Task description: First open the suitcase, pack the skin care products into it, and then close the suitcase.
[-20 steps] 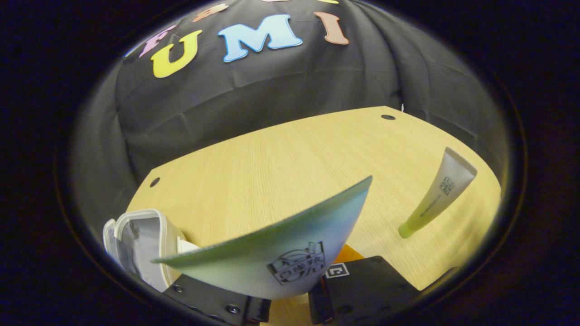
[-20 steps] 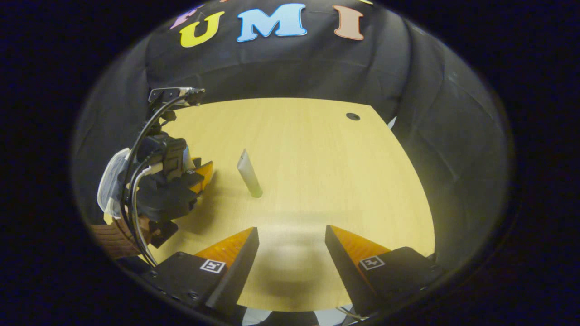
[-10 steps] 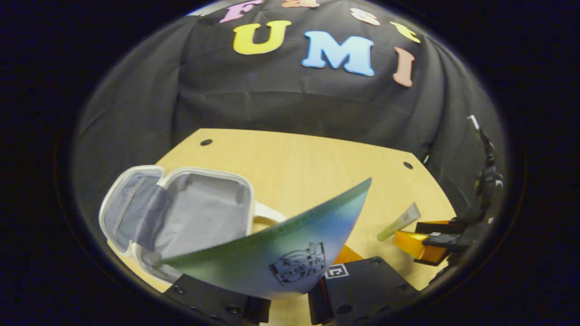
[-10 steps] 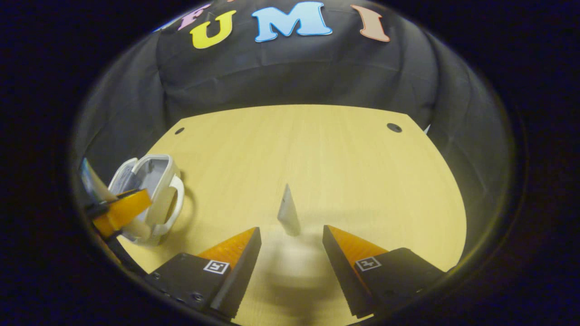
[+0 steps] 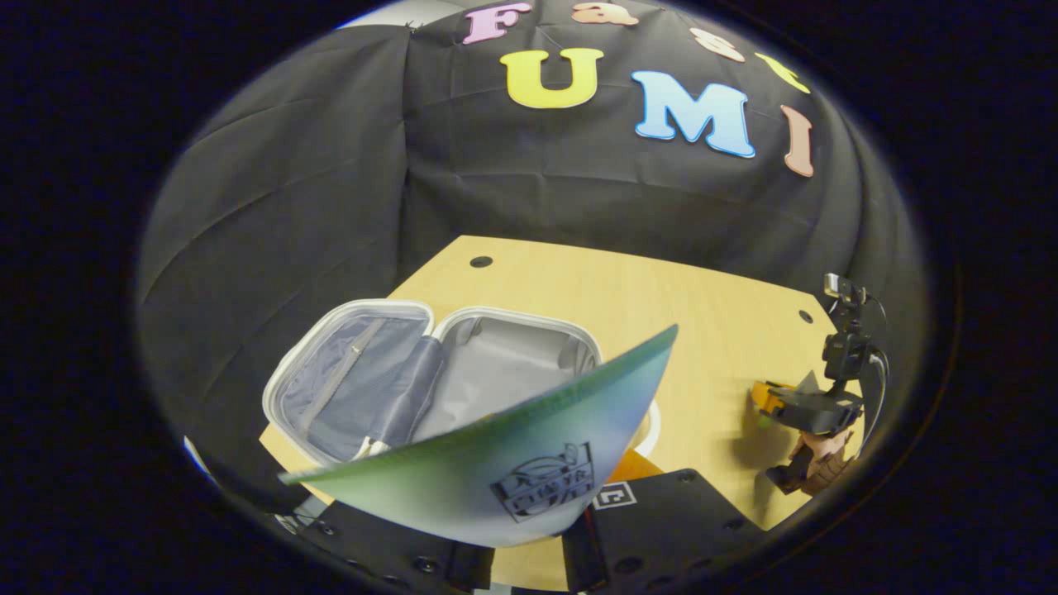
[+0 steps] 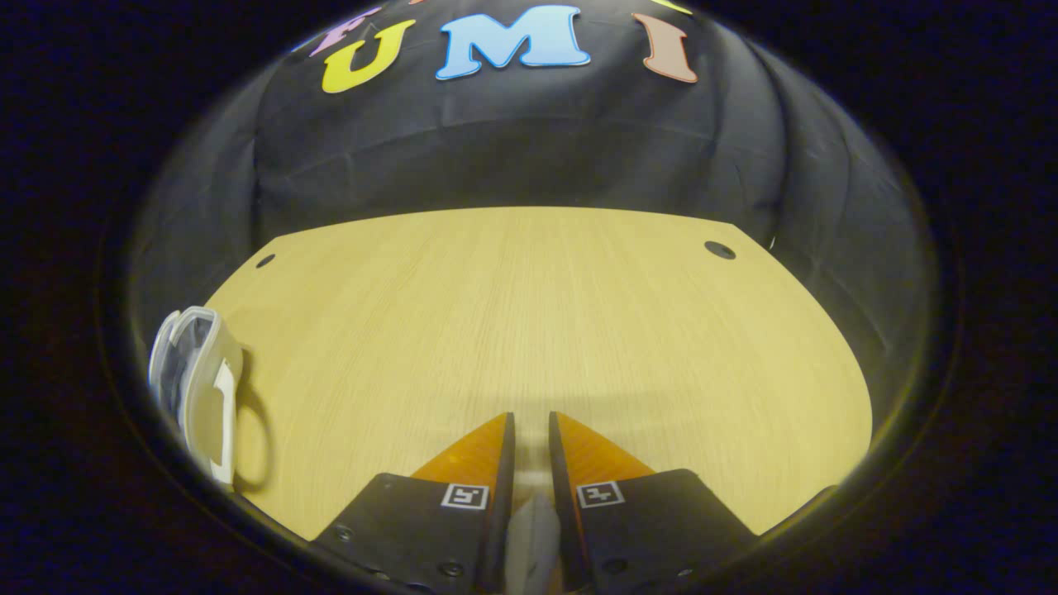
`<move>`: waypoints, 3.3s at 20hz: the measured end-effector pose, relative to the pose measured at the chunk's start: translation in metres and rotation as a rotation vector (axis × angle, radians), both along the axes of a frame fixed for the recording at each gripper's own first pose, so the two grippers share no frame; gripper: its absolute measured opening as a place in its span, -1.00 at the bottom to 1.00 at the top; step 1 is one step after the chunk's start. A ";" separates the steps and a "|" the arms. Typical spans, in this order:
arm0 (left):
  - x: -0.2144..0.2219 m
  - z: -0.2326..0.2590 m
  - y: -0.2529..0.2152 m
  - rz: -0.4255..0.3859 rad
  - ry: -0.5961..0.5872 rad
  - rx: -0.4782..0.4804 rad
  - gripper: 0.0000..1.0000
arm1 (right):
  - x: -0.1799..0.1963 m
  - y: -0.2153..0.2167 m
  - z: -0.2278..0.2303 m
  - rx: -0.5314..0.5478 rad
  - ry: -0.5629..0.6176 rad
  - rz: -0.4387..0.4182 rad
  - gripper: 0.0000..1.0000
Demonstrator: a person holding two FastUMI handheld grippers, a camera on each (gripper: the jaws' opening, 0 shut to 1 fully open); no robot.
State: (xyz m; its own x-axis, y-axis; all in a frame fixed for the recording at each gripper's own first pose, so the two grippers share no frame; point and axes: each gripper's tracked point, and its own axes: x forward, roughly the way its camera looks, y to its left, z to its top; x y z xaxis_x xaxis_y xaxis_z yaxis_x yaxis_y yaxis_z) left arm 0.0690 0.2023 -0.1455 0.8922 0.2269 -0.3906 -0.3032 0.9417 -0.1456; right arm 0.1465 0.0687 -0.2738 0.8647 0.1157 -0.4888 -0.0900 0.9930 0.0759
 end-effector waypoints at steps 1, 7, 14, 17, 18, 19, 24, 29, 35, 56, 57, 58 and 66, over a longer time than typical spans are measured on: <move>-0.001 -0.003 0.005 0.003 0.005 -0.009 -0.12 | -0.004 0.004 0.002 0.034 0.022 0.006 -0.58; 0.019 -0.012 0.023 -0.035 0.092 -0.063 -0.12 | -0.057 0.065 0.099 0.280 0.031 0.069 -0.58; 0.038 -0.064 0.060 -0.207 0.440 -0.236 -0.13 | -0.174 0.269 0.110 0.336 0.506 0.485 -0.58; 0.044 -0.074 0.081 -0.241 0.532 -0.227 -0.13 | -0.186 0.296 0.078 0.271 0.637 0.478 -0.65; 0.045 -0.075 0.092 -0.242 0.555 -0.186 -0.13 | -0.186 0.297 0.074 0.253 0.649 0.472 -0.67; 0.046 -0.074 0.096 -0.245 0.559 -0.155 -0.13 | -0.185 0.296 0.073 0.241 0.656 0.468 -0.67; 0.046 -0.062 0.104 -0.239 0.518 -0.130 0.39 | -0.180 0.302 0.065 0.227 0.665 0.428 -0.58; 0.046 -0.055 0.124 -0.204 0.483 -0.128 0.55 | -0.175 0.300 0.065 0.224 0.666 0.398 -0.58; 0.034 -0.046 0.138 -0.185 0.451 -0.163 0.55 | -0.169 0.292 0.063 0.195 0.676 0.334 0.43; -0.025 -0.120 0.481 0.444 0.239 -0.773 0.61 | -0.193 0.112 0.073 0.472 0.556 0.184 0.90; -0.021 -0.135 0.482 0.465 0.248 -0.815 0.61 | -0.191 0.101 0.072 0.466 0.548 0.161 0.90; -0.015 -0.145 0.484 0.483 0.253 -0.844 0.62 | -0.190 0.094 0.072 0.459 0.539 0.143 0.90; 0.032 -0.189 0.468 0.424 0.255 -0.971 0.49 | -0.197 0.068 0.064 0.437 0.568 0.058 0.91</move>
